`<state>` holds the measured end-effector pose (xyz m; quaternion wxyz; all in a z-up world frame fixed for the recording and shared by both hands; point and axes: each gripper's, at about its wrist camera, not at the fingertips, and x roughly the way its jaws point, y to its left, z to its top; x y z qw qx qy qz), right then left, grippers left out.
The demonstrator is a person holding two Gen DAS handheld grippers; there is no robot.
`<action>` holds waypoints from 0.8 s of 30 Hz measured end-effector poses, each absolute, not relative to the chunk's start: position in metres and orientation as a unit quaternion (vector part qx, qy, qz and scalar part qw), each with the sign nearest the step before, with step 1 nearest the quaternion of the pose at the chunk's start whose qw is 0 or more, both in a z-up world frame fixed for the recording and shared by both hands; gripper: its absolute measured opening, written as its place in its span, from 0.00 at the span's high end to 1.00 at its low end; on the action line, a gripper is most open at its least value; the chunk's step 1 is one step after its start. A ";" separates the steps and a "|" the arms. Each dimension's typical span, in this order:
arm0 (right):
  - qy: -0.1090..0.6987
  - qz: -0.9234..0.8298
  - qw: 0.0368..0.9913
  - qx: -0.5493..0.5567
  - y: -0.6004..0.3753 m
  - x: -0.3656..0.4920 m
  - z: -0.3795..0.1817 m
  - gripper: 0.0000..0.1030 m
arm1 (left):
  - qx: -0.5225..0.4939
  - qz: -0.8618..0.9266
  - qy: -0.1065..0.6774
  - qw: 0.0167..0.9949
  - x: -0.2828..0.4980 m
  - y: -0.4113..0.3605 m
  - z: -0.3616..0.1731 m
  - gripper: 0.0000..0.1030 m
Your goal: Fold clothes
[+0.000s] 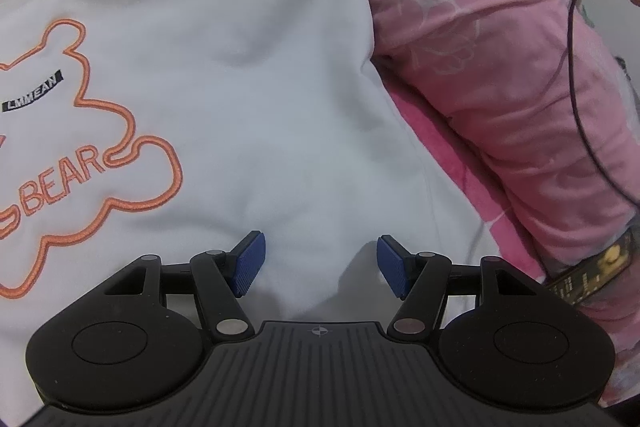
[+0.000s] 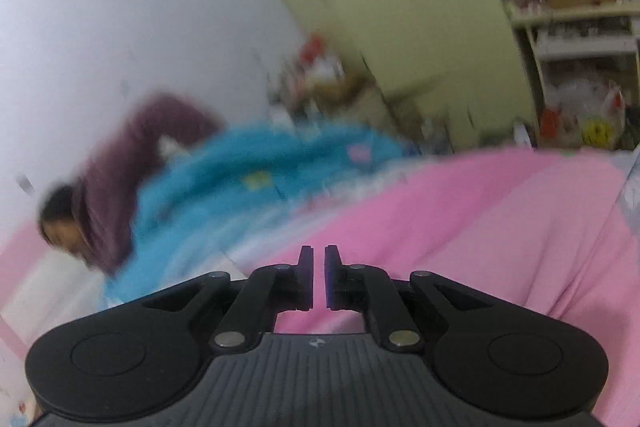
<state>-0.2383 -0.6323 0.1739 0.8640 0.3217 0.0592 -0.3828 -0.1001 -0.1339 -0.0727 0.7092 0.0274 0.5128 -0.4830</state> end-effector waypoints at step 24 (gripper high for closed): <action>0.500 0.201 0.838 0.085 -0.264 -0.083 -0.099 0.73 | -0.090 -0.115 0.468 0.871 0.041 0.128 -0.030 0.40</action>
